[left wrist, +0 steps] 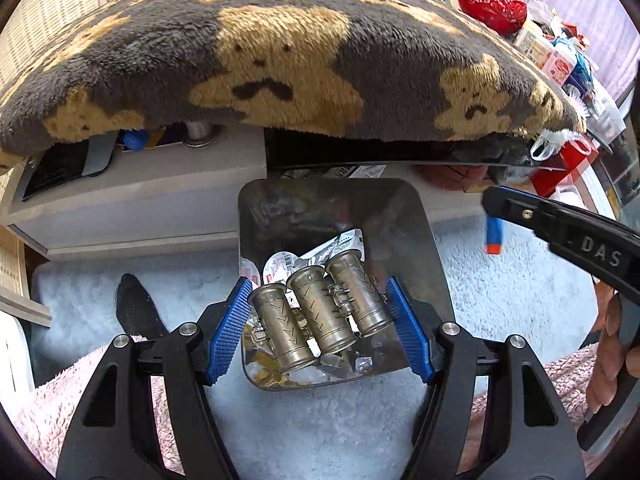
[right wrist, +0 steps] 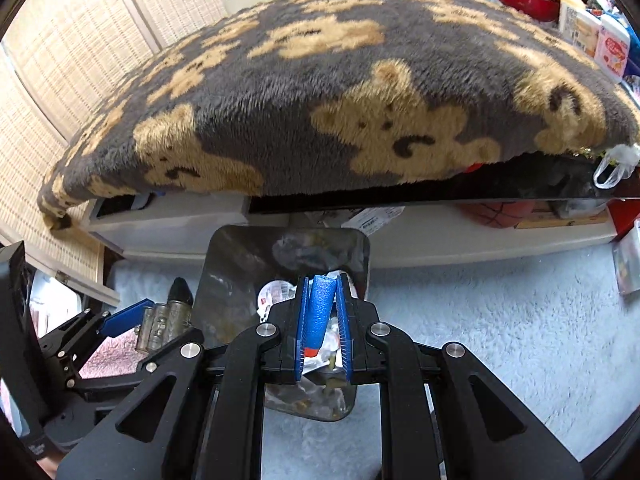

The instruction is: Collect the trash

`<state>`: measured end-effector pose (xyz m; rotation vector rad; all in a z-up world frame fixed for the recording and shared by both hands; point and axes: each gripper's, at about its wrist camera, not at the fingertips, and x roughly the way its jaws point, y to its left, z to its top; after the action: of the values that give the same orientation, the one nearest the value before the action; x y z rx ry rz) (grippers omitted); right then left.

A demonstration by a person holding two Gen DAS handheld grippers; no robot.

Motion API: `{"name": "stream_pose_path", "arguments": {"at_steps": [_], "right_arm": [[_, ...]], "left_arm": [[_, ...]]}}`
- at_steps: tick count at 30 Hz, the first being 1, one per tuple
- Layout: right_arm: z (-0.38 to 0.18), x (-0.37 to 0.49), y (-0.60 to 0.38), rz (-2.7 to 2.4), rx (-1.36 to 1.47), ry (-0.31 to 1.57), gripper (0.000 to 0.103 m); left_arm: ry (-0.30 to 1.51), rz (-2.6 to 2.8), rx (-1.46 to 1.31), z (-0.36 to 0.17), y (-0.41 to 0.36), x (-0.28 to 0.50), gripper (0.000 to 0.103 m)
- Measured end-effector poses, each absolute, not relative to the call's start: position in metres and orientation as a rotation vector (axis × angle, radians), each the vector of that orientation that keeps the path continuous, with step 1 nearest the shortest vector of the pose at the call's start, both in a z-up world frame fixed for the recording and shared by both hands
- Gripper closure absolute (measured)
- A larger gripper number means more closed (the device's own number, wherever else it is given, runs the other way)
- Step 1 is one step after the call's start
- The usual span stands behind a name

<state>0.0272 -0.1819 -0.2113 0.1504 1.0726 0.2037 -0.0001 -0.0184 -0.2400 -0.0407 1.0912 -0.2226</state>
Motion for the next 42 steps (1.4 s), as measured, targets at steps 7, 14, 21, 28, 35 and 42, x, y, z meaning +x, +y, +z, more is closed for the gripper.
{"name": "stream_pose_path", "arguments": {"at_steps": [7,14,21,28,35,42], "right_arm": [[-0.217,0.033,-0.169,0.235,0.148,1.080,0.085],[-0.215,0.035,-0.172,0.225,0.177,1.063,0.054],[-0.206,0.033,-0.185,0.175,0.197,1.012,0.015],[-0.197,0.027,-0.199,0.104,0.172,0.975,0.003],[-0.166,0.008,-0.199,0.043,0.074,0.838,0.003],[-0.104,-0.009,-0.203,0.017,0.042,0.644,0.003]], "left_arm": [[1.109,-0.239,-0.047,-0.244,-0.020,0.003,0.038],[1.130,-0.258,-0.067,-0.248,-0.020,0.002,0.034],[1.082,-0.233,-0.071,-0.239,-0.015,-0.002,0.008],[1.070,-0.206,-0.067,-0.231,-0.005,-0.003,0.008],[0.939,-0.182,-0.054,-0.192,0.002,-0.008,0.008],[0.746,-0.159,-0.018,-0.120,0.003,-0.013,0.008]]}}
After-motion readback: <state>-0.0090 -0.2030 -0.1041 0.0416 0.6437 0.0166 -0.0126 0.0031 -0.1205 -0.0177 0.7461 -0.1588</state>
